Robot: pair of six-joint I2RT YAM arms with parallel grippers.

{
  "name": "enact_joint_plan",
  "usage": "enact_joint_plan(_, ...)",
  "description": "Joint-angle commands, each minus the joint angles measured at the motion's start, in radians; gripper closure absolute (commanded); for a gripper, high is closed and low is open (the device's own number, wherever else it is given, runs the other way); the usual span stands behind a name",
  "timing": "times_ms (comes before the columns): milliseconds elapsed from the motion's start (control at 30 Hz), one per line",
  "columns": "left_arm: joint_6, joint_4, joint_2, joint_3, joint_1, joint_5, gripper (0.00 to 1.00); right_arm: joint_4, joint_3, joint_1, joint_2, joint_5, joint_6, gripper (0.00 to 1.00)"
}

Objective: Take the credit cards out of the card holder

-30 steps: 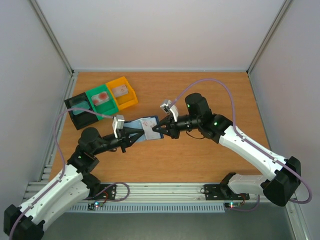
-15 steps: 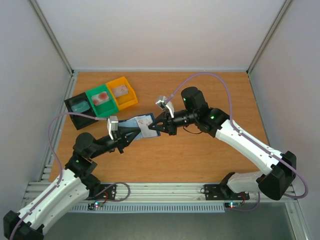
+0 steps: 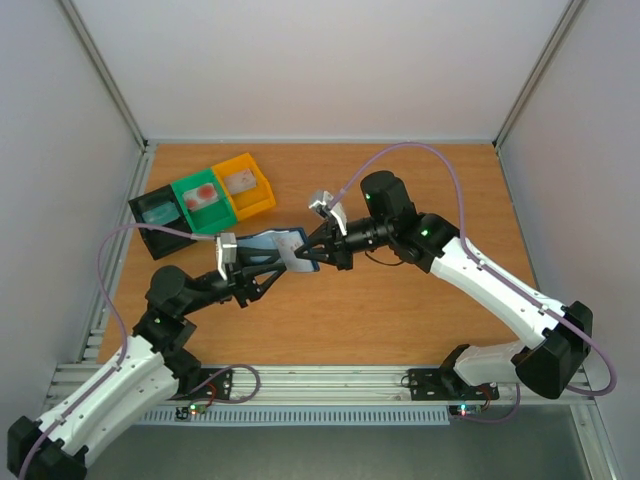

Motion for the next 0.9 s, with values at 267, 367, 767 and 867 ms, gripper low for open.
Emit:
enact_joint_plan(267, 0.068, 0.049, 0.005, 0.099, -0.012, 0.198, 0.54, -0.100, 0.025, -0.007, -0.027, -0.275, -0.100, 0.99)
enact_joint_plan(367, 0.088, 0.005, 0.010, 0.122, -0.009, 0.225, 0.52, -0.148, 0.031, -0.008, -0.046, -0.267, -0.137, 0.99)
enact_joint_plan(767, 0.071, 0.080, 0.105, 0.161, -0.075, 0.214, 0.43, -0.056, 0.012, 0.018, -0.033, -0.227, -0.076, 0.99)
enact_joint_plan(867, 0.078, 0.073, 0.123, 0.175, -0.108, 0.203, 0.46, -0.008, -0.004, 0.019, -0.037, -0.196, -0.063, 0.99)
